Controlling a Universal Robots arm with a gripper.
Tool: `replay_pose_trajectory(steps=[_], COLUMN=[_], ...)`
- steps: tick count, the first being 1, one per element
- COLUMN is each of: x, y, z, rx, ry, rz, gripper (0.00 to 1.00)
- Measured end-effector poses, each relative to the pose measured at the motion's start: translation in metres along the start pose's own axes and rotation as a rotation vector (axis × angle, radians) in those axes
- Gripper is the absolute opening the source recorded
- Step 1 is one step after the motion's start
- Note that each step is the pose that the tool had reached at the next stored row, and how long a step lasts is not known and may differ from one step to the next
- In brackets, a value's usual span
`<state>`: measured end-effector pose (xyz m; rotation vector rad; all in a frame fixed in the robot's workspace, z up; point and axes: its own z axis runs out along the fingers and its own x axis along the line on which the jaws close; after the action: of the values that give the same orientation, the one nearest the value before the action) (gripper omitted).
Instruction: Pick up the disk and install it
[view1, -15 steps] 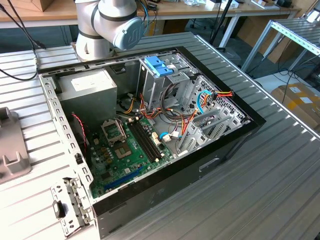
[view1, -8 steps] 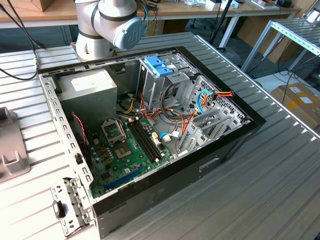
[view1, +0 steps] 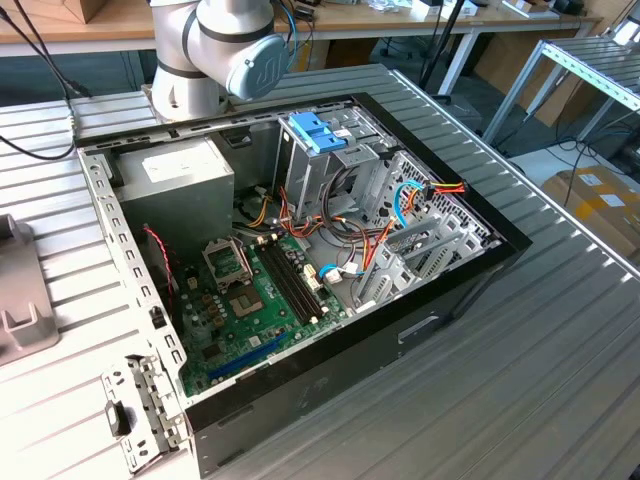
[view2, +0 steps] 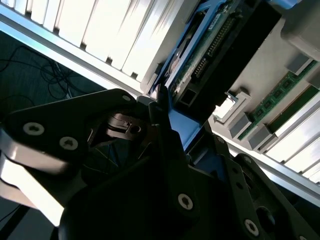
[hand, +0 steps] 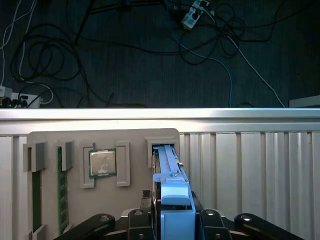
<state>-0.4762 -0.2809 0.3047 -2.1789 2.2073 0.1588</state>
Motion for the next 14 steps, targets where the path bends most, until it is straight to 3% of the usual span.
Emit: replay_pose_trajectory(steps=[14], x=[-0.0004], y=[0.0002], z=[-0.0046], rx=[0.0000], ry=[0.0000], rz=[0.000], gripper=[0.38])
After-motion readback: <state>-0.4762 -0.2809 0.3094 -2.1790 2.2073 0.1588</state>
